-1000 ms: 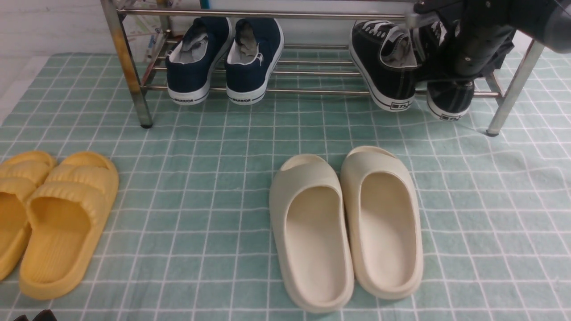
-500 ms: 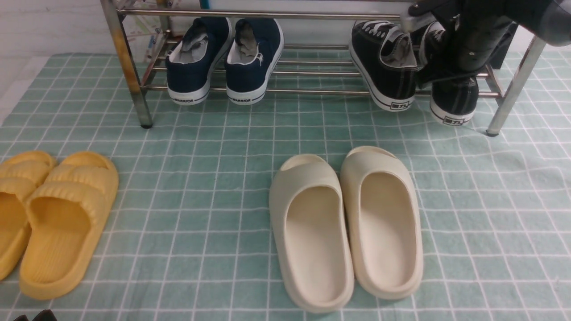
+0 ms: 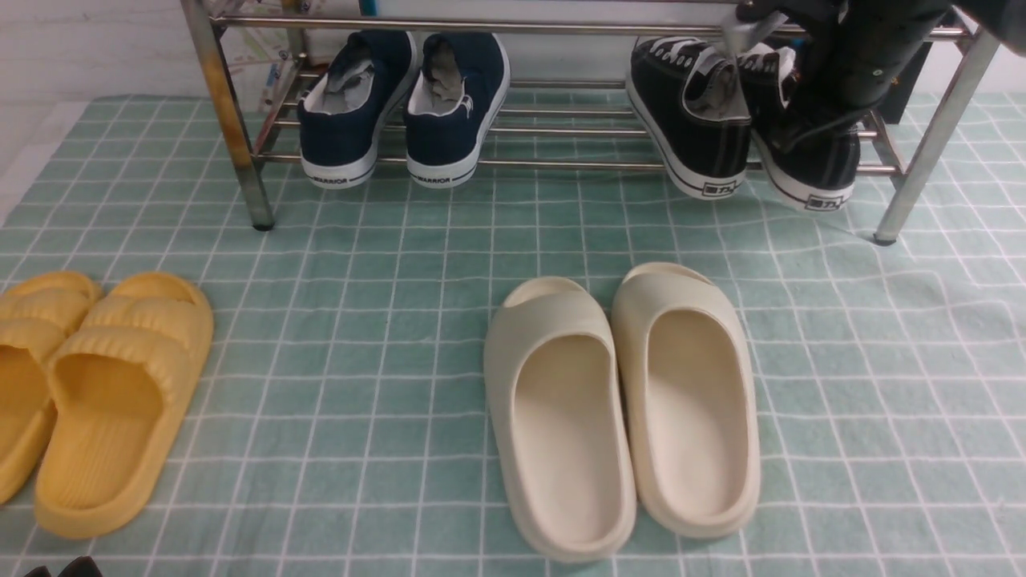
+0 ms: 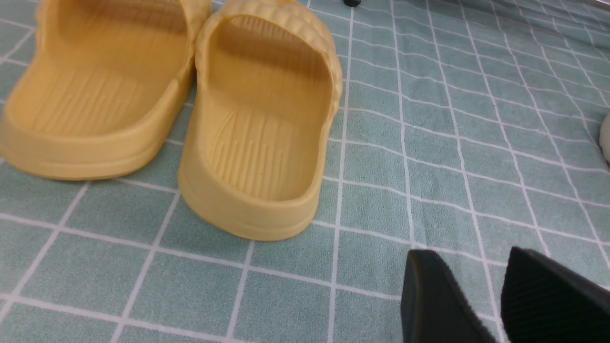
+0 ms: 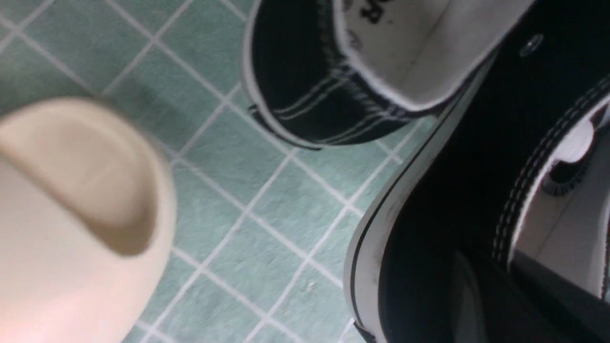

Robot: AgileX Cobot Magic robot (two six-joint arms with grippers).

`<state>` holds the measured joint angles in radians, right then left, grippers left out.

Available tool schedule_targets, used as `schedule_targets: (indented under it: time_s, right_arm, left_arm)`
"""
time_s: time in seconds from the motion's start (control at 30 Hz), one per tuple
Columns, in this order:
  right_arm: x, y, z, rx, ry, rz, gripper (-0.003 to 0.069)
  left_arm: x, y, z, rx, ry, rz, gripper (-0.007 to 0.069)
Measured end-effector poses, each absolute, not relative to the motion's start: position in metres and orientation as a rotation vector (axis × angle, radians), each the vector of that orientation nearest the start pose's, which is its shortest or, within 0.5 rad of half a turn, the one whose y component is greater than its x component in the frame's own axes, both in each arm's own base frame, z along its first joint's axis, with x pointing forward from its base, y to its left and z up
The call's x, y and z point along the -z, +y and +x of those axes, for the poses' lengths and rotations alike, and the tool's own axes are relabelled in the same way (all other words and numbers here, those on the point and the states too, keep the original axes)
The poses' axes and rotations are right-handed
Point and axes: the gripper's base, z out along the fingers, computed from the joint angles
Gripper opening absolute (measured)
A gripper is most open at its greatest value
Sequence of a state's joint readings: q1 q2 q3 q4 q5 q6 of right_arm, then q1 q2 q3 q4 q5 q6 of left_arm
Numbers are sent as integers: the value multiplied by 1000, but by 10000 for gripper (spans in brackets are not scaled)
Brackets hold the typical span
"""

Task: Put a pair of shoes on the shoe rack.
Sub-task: Use the right arm to put a shoe into the shoe rack

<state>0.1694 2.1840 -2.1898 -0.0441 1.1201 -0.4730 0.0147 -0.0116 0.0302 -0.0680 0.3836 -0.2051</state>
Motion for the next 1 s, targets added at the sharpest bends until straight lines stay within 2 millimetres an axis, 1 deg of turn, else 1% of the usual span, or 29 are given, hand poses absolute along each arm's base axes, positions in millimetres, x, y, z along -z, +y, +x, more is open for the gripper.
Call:
schedule_targets:
  time_s: [0.07, 0.13, 0.4, 0.53, 0.6, 0.7, 0.73, 0.77, 0.83, 0.87, 0.9, 0.97, 1.0]
  right_arm:
    - [-296, 70, 490, 179, 2432, -794, 18]
    - [-293, 66, 492, 162, 2442, -782, 18]
    - [-291, 77, 496, 26, 2404, -738, 18]
    - [-283, 78, 498, 6, 2418, -739, 22]
    - [-283, 78, 498, 8, 2419, -739, 25]
    - [-283, 78, 498, 13, 2423, -738, 48]
    - [-283, 78, 498, 10, 2425, -726, 69]
    - [-283, 78, 498, 9, 2426, -723, 74]
    - [-284, 77, 499, 1, 2431, -675, 169]
    - [-284, 77, 499, 0, 2432, -662, 198]
    - [-284, 76, 500, -5, 2434, -630, 270]
    - [-286, 75, 500, -6, 2432, -606, 323]
    - [-292, 73, 498, -10, 2429, -570, 409]
  left_arm:
    - [-169, -2, 52, 197, 1873, -249, 238]
    - [-169, -2, 52, 197, 1873, -249, 238]
    - [-169, -2, 52, 197, 1873, -249, 238]
    - [-169, -2, 52, 197, 1873, -249, 238]
    - [-169, -2, 52, 197, 1873, -249, 238]
    - [-169, -2, 52, 197, 1873, -249, 238]
    - [-169, -2, 52, 197, 1873, -249, 238]
    - [-169, -2, 52, 197, 1873, -249, 238]
    - [-169, -2, 52, 197, 1873, -249, 238]
    - [-169, -2, 52, 197, 1873, -249, 238]
    - [-169, -2, 52, 197, 1873, -249, 238]
    - [-169, -2, 52, 197, 1873, -249, 238]
    - [-169, -2, 52, 197, 1873, -249, 238]
